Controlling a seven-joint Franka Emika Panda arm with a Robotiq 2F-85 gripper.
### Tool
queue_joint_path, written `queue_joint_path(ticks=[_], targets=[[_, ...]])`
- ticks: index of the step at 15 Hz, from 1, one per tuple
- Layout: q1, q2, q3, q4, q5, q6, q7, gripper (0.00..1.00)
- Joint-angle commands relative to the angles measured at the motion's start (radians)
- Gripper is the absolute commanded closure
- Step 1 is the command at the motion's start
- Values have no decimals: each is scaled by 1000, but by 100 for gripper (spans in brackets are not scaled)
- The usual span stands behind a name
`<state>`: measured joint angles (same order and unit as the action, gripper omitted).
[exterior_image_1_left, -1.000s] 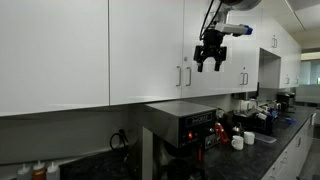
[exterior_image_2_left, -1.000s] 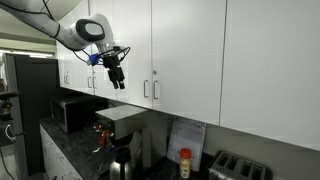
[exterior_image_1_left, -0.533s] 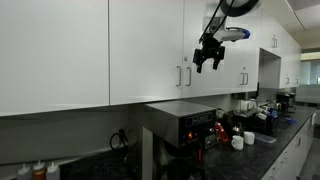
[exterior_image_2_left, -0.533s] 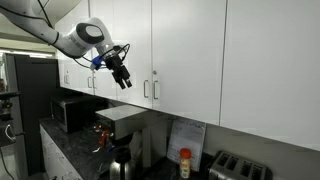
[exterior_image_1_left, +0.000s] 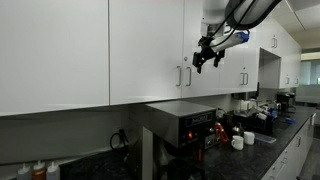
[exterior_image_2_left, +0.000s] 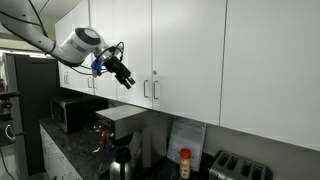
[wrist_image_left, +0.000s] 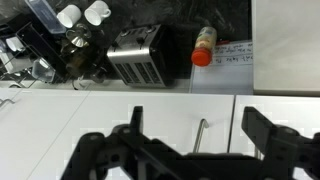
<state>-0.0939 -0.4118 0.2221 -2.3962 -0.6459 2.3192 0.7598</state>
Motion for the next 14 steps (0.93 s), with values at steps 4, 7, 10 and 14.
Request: queue_joint_path(ticks=[4, 7, 10, 14], targets=[[-11, 33, 1, -13, -216, 31, 192, 0], [10, 73, -7, 14, -255, -23, 250, 0], [33, 46, -26, -8, -238, -15, 238, 0], [34, 54, -27, -3, -238, -16, 239, 0]])
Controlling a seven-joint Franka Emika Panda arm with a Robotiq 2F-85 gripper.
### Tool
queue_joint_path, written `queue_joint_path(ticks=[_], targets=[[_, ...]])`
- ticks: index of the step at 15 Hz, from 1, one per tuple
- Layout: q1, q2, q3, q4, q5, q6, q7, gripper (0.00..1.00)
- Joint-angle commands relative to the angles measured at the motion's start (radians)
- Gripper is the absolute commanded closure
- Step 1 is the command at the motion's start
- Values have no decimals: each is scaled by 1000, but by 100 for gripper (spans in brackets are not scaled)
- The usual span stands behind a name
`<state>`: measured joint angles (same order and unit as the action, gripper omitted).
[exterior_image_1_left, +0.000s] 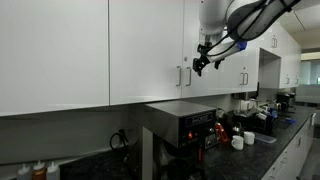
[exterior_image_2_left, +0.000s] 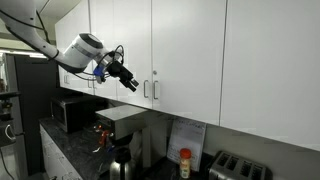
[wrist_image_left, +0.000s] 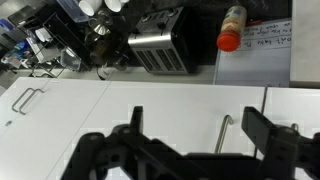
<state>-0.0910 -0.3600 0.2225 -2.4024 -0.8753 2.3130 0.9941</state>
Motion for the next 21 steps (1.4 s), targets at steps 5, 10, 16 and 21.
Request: queue_joint_path(ticks=[5, 10, 16, 21], targets=[[29, 8, -35, 6, -11, -1, 3, 0], [24, 19, -79, 17, -26, 50, -12, 0], [19, 51, -92, 54, -69, 104, -8, 0], [16, 109, -96, 101, -138, 114, 13, 0]])
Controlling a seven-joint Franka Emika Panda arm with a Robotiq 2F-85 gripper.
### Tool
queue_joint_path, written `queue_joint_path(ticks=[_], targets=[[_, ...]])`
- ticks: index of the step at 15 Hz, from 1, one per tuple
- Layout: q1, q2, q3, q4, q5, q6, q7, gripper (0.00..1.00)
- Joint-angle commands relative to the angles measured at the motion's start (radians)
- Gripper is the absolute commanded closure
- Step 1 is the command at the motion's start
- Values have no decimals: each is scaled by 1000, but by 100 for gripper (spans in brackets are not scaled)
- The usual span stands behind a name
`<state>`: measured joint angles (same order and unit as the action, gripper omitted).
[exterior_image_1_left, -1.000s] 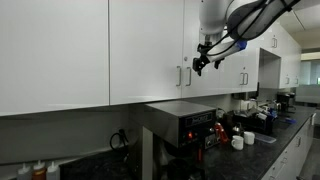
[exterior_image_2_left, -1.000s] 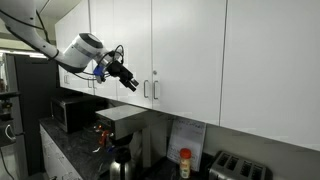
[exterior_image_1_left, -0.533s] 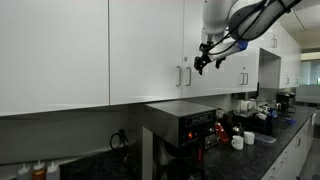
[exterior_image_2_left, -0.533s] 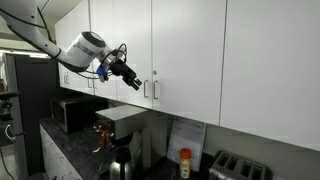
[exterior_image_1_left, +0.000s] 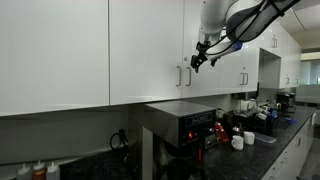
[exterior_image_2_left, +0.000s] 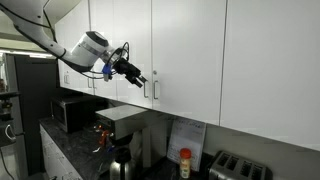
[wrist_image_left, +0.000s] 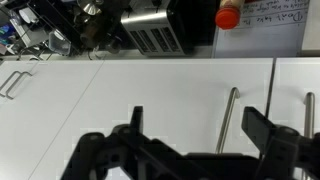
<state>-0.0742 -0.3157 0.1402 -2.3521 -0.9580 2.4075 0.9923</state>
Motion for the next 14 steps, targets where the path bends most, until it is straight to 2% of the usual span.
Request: queue_joint_path(ticks=[1, 14], targets=[[2, 80, -17, 62, -65, 20, 17, 0], [31, 204, -32, 161, -217, -24, 135, 0]])
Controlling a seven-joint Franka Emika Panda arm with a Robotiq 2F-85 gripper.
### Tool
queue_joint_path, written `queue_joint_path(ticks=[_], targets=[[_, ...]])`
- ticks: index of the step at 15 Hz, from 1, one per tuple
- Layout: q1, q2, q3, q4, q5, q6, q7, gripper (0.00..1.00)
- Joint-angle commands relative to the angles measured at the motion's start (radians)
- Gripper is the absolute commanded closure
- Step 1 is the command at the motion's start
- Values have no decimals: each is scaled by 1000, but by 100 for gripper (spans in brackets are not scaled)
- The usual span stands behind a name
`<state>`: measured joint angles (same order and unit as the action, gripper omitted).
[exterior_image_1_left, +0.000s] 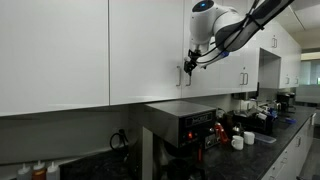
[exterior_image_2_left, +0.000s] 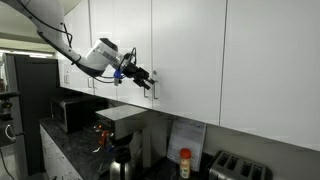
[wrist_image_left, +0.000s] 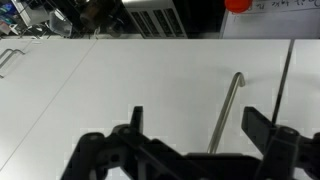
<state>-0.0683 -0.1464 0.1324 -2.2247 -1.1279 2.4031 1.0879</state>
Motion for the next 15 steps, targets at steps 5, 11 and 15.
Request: queue_joint_path(ticks=[5, 11, 15], targets=[[34, 45, -33, 37, -100, -48, 110, 0], [47, 71, -43, 46, -124, -56, 178, 0], [51, 93, -49, 62, -153, -65, 239, 0]])
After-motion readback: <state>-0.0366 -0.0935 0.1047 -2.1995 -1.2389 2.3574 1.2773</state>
